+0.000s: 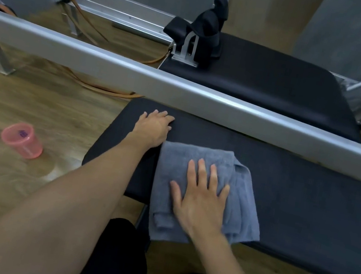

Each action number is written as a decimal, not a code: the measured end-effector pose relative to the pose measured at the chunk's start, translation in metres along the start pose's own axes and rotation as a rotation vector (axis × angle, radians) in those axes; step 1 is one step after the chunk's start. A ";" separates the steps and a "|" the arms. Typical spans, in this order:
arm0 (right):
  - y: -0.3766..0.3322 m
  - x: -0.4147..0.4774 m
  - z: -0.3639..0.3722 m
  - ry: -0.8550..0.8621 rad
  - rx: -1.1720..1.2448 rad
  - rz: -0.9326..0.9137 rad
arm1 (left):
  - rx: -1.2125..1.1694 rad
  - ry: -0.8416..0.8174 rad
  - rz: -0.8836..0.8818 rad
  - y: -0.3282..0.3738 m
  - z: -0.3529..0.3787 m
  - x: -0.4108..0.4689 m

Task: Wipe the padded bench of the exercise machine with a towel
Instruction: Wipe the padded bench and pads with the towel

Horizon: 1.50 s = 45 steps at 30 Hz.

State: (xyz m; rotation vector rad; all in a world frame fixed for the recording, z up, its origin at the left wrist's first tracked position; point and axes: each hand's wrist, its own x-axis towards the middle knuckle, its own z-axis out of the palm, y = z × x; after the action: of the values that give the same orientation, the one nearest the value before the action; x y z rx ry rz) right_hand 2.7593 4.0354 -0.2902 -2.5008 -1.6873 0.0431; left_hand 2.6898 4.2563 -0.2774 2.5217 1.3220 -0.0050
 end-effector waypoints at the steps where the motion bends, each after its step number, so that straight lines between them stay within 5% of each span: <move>1: -0.008 -0.008 0.002 0.009 -0.007 -0.008 | -0.013 0.023 0.016 -0.004 0.001 0.001; 11: -0.016 0.096 0.013 -0.035 -0.021 -0.039 | -0.122 0.365 0.005 -0.055 0.006 0.029; 19: -0.030 0.234 0.025 0.002 -0.027 0.035 | -0.508 0.452 -0.083 -0.069 0.002 0.031; 31: -0.097 0.073 0.015 -0.011 -0.009 -0.141 | -0.889 0.444 -0.244 -0.072 -0.020 -0.048; 36: -0.139 0.044 0.017 -0.007 0.043 -0.217 | -0.722 0.362 -0.297 -0.097 -0.021 -0.057; 45: -0.137 0.171 0.022 -0.044 0.181 -0.220 | -0.501 0.310 -0.347 -0.117 -0.021 -0.033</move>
State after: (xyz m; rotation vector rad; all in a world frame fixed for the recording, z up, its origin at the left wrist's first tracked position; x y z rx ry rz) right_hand 2.6959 4.2463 -0.2881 -2.1887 -1.8737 0.2207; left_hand 2.5736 4.2976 -0.2821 1.9042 1.6180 0.5873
